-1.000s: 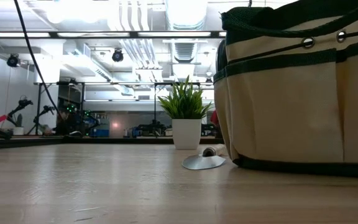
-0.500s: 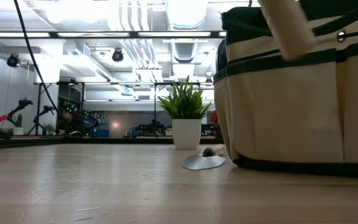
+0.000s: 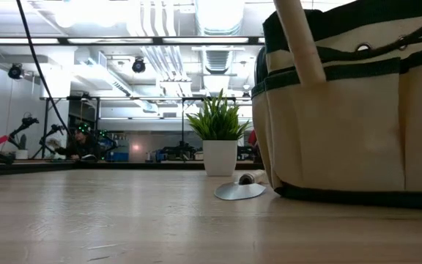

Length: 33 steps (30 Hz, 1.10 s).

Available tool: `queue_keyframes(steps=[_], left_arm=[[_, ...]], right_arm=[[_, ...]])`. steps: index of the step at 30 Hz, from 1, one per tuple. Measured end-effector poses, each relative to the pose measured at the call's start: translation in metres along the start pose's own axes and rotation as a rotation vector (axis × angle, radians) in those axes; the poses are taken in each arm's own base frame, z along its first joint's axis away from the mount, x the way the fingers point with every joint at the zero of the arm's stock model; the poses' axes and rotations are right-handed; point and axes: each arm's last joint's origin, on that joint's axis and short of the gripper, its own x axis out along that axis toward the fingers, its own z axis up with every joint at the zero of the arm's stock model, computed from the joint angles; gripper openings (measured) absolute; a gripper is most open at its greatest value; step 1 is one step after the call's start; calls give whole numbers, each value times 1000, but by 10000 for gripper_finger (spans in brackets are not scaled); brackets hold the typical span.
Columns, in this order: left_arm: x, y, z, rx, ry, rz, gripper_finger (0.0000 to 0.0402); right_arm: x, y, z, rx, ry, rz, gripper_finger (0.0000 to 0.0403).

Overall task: Pick & Place Garden tools in Gardening bag
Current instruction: Put the brown trowel into the green gardening bag

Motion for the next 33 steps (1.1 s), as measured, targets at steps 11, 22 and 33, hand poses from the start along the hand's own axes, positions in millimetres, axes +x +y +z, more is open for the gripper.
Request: queue_keyframes(steps=[11,22,33], left_arm=[[0,0,-1,-4,4,1,245],[2,1,-6,-2,12,13,245],[2,1,-6,-3,12,13,245]], right_arm=[[-8,-10,-7,-42,47,-114,8],[-18,-18,8,-57,5,-138,8],[-6,-7,-10,-43,49,-141,8]])
